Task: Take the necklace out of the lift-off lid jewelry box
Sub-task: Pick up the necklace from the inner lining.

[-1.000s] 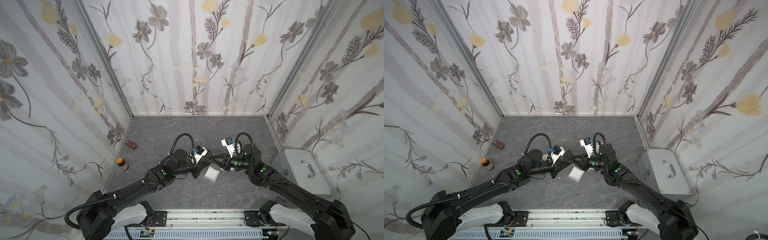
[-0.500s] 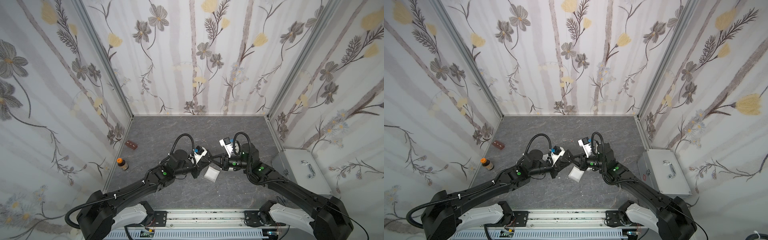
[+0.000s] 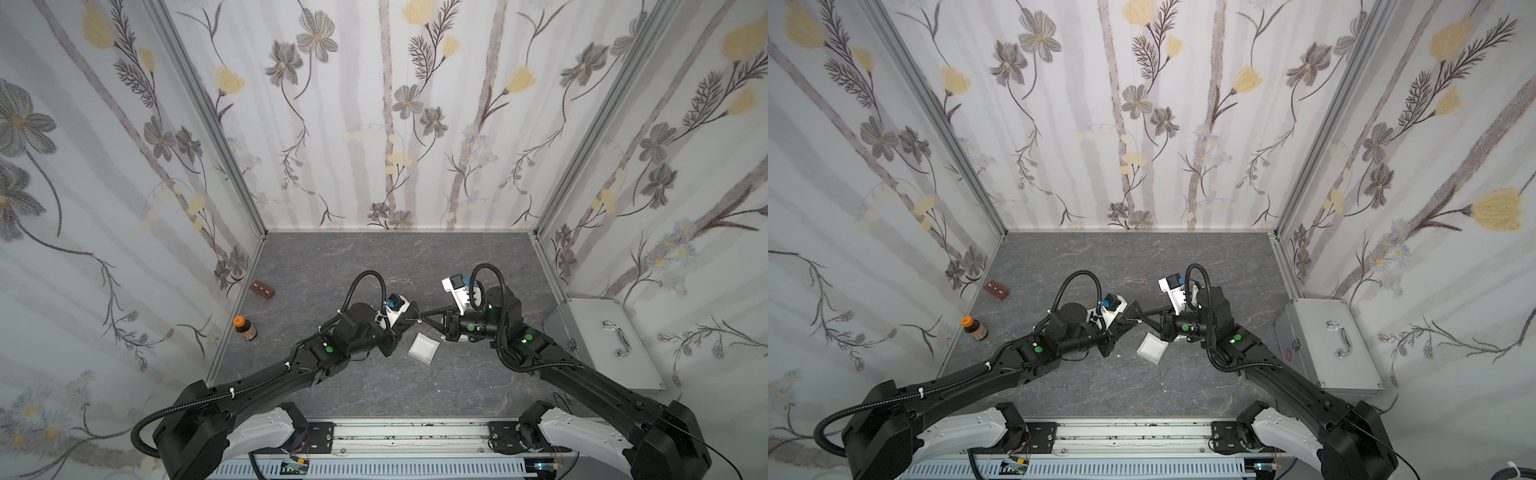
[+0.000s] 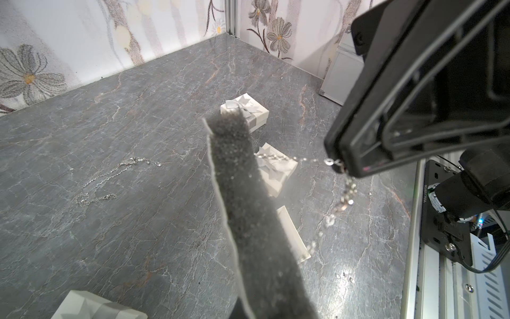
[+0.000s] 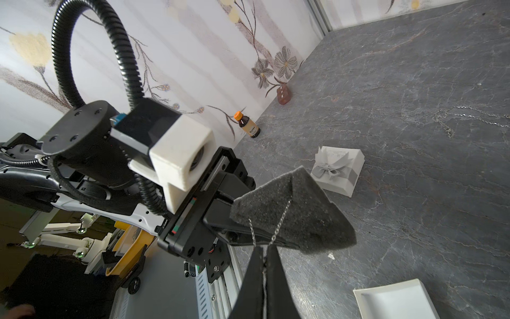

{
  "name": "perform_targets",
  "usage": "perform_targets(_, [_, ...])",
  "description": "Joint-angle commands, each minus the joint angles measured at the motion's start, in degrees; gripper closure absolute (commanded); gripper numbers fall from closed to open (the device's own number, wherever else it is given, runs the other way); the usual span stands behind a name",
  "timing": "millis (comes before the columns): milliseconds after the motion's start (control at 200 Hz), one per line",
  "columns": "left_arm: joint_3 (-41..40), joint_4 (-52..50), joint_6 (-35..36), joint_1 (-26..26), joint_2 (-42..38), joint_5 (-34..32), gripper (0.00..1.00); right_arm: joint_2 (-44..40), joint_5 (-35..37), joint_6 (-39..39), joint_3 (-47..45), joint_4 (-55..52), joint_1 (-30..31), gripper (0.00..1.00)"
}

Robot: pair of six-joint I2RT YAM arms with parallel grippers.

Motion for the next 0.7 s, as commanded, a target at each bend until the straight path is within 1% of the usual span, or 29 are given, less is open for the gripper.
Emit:
perform_targets(0, [-0.1, -0.7, 1.5, 0.1, -0.1, 0.4, 1.0, 0.4, -1.1, 0.6, 1.1, 2.3, -0.1, 1.0])
perform_targets(320, [-0.4, -1.7, 2.1, 0.0, -0.1, 3.8, 1.0, 3.5, -1.2, 2.6, 4.2, 4.7, -0.6, 1.0])
perform_targets(435, [-0.5, -1.6, 1.9, -0.2, -0.8, 4.2, 1.0, 4.2, -0.2, 2.4, 4.4, 3.3, -0.9, 1.0])
perform_targets(540, [-0.7, -1.7, 2.2, -0.2, -1.6, 3.0, 1.0, 3.4, 0.2, 0.8, 3.6, 1.4, -1.1, 0.94])
perform_targets(640, [-1.0, -1.6, 2.7, -0.2, -2.3, 2.4, 1.0, 2.4, -1.8, -0.8, 1.0, 1.5, -1.0, 0.84])
perform_targets(694, [-1.0, -1.6, 3.0, -0.2, -2.5, 2.5, 1.0, 1.9, -2.7, -0.9, -0.6, 2.2, -0.9, 0.8])
